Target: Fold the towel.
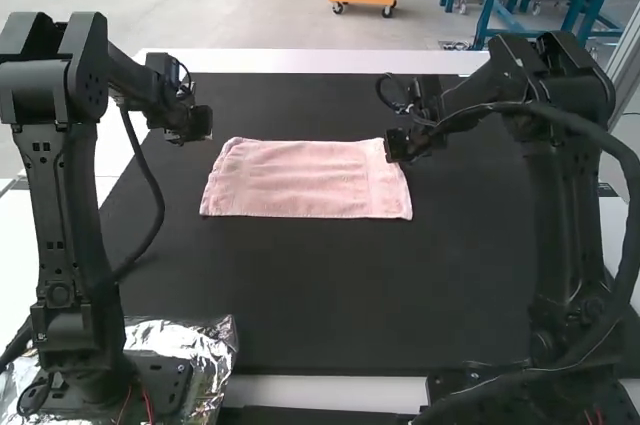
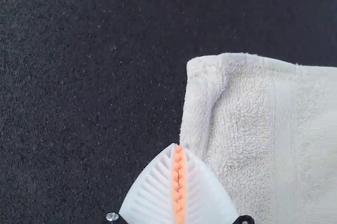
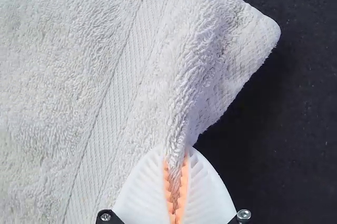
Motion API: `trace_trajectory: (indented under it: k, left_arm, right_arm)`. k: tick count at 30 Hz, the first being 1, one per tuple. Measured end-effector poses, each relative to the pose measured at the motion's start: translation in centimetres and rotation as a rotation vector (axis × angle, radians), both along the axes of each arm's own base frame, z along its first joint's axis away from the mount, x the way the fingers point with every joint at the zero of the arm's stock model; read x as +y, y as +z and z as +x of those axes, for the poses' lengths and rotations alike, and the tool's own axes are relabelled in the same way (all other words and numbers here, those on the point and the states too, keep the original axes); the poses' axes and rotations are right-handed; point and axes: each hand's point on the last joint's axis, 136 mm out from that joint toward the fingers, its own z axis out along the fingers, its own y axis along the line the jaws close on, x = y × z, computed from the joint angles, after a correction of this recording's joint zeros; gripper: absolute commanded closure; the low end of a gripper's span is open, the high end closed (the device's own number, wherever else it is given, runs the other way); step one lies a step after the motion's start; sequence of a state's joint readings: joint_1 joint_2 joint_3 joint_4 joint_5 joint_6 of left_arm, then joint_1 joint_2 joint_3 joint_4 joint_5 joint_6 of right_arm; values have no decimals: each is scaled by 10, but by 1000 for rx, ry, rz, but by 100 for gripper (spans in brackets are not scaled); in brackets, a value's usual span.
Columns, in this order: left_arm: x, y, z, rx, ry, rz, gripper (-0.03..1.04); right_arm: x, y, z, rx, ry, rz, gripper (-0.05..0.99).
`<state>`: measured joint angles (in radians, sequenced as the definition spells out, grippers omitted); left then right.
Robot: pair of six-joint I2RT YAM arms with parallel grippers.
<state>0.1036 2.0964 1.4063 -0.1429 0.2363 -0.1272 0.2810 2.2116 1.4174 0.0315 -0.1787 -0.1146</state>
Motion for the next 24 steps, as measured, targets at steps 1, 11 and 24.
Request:
trace_trajectory:
  k: [1,11,24]
  left_arm:
    - [0,4,0,-6,-2,2,99]
    - [-2,9,1,-23,-24,2,98]
    - [-6,13,5,-47,-34,6,19]
  right_arm:
    - [1,5,1,-8,0,5,96]
    - [1,10,-2,-12,2,10,95]
    - [0,9,-2,-8,-3,14,95]
